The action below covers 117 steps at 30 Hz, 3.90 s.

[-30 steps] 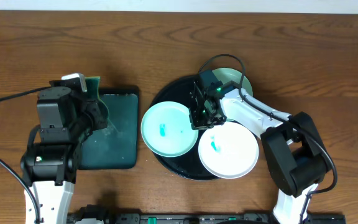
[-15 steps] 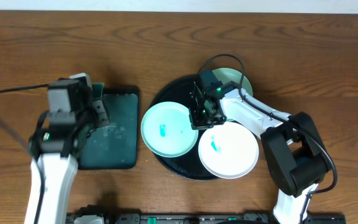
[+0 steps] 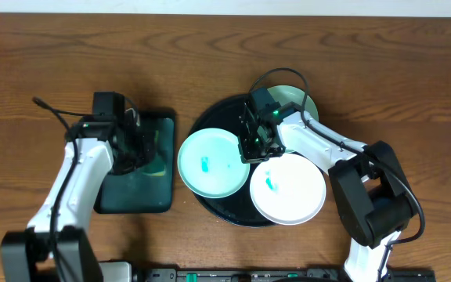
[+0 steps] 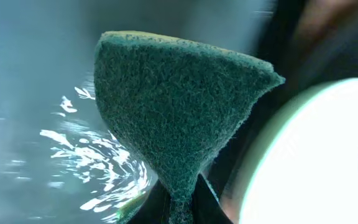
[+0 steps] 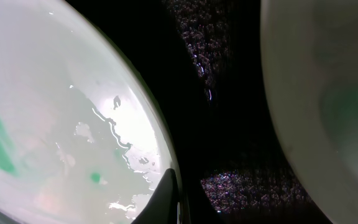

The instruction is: Clean dirty plates on tray and stack at the side

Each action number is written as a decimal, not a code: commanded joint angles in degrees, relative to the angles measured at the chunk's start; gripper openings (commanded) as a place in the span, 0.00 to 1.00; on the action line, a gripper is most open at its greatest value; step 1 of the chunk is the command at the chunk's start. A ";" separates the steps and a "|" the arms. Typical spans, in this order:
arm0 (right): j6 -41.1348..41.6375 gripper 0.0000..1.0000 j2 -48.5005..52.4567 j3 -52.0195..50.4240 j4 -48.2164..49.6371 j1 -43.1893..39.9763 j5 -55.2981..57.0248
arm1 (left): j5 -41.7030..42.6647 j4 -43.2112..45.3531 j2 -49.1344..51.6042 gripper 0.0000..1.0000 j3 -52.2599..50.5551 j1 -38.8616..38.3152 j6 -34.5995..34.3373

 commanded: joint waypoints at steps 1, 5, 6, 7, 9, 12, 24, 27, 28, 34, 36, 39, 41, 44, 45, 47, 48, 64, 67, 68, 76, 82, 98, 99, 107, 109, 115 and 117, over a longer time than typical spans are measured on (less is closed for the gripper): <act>-0.90 0.01 0.83 -0.61 0.33 0.24 0.35 | 10.23 -0.59 -5.51 0.07 0.52 -1.22 -4.37; -0.92 0.01 0.83 -0.61 0.37 0.28 0.37 | 9.92 -0.74 -6.95 0.07 0.52 -5.40 -6.49; -0.94 0.01 0.83 -0.61 0.37 0.28 0.35 | 9.92 -0.55 -6.51 0.07 0.52 -6.71 -7.02; -0.92 0.01 0.83 -0.61 0.37 0.31 0.35 | 9.92 -0.15 -5.81 0.07 0.52 -8.35 -7.87; -0.92 0.01 0.83 -0.61 0.42 0.28 0.37 | 9.88 1.33 -4.02 0.07 0.52 -11.34 -9.03; -0.90 0.01 0.83 -0.61 0.61 0.31 0.33 | 5.84 4.17 0.17 0.07 0.52 -16.24 -12.48; -0.92 0.01 0.83 -0.61 -0.26 0.31 0.15 | -10.67 4.42 14.64 0.07 0.68 -19.93 -20.87; -0.92 0.01 0.83 -0.61 -0.24 0.31 0.15 | -1.20 4.83 16.39 0.07 0.68 -20.63 -19.26; -0.92 0.01 0.83 -0.61 -0.24 0.31 0.15 | 1.29 4.87 16.85 0.07 0.68 -21.24 -19.26; -0.90 0.01 0.83 -0.61 -0.22 0.31 0.15 | 10.56 6.01 17.05 0.07 0.68 -25.88 -18.21; -0.90 0.01 0.83 -0.61 -0.26 0.31 0.15 | 11.93 7.21 17.05 0.07 0.68 -27.36 -18.21; -0.92 0.01 0.83 -0.61 -0.33 0.31 0.15 | 14.58 9.60 17.05 0.07 0.68 -29.05 -18.34; -0.92 0.01 0.83 -0.61 -0.50 0.31 0.15 | 15.61 11.04 17.05 0.07 0.68 -29.57 -19.06; -0.90 0.01 0.83 -0.61 -0.63 0.31 0.15 | 15.85 12.70 17.05 0.07 0.68 -29.75 -20.00; -0.90 0.01 0.83 -0.61 -0.66 0.31 0.15 | 16.33 13.40 17.05 0.07 0.68 -29.75 -20.00; -0.90 0.01 0.83 -0.61 -0.66 0.31 0.15 | 18.16 15.06 17.05 0.07 0.68 -29.75 -20.02; -0.90 0.01 0.83 -0.61 -0.66 0.31 0.15 | 18.80 15.91 17.05 0.07 0.68 -29.75 -20.35; -0.85 0.01 0.83 -0.61 -1.75 0.31 0.15 | 5.40 17.38 17.11 0.07 0.66 -26.56 -18.40; -0.85 0.01 0.83 -0.61 -1.75 0.31 0.13 | -3.23 12.50 17.11 0.07 0.66 -24.39 -17.11; -0.85 0.01 0.83 -0.61 -1.77 0.31 0.15 | -6.19 10.54 17.11 0.07 0.68 -23.65 -17.00; -0.85 0.01 0.83 -0.61 -1.68 0.31 0.17 | -23.12 -1.55 17.09 0.07 1.18 -19.17 -16.48; -0.85 0.01 0.83 -0.61 -1.73 0.31 0.17 | -24.83 -2.80 17.09 0.07 3.43 -19.41 -16.94; -1.01 0.01 0.83 -0.61 -2.43 0.31 0.17 | -21.24 5.75 17.25 0.07 7.50 -22.75 -2.34; -1.33 0.01 0.83 -0.63 -2.45 0.31 0.17 | -20.81 6.58 17.33 0.07 7.50 -23.47 -1.46; -1.38 0.01 0.83 -0.63 -2.80 0.31 0.17 | -12.90 10.25 23.02 0.07 7.52 -33.22 6.62; -1.38 0.01 0.83 -0.63 -2.91 0.31 0.17 | -11.82 9.25 24.55 0.07 7.52 -35.80 9.14; -1.36 0.01 0.83 -0.63 -2.89 0.31 0.20 | -10.47 5.57 25.00 0.07 7.52 -40.11 13.51; -1.36 0.01 0.83 -0.63 -2.86 0.31 0.17 | -6.25 4.31 25.00 0.07 7.52 -41.07 17.27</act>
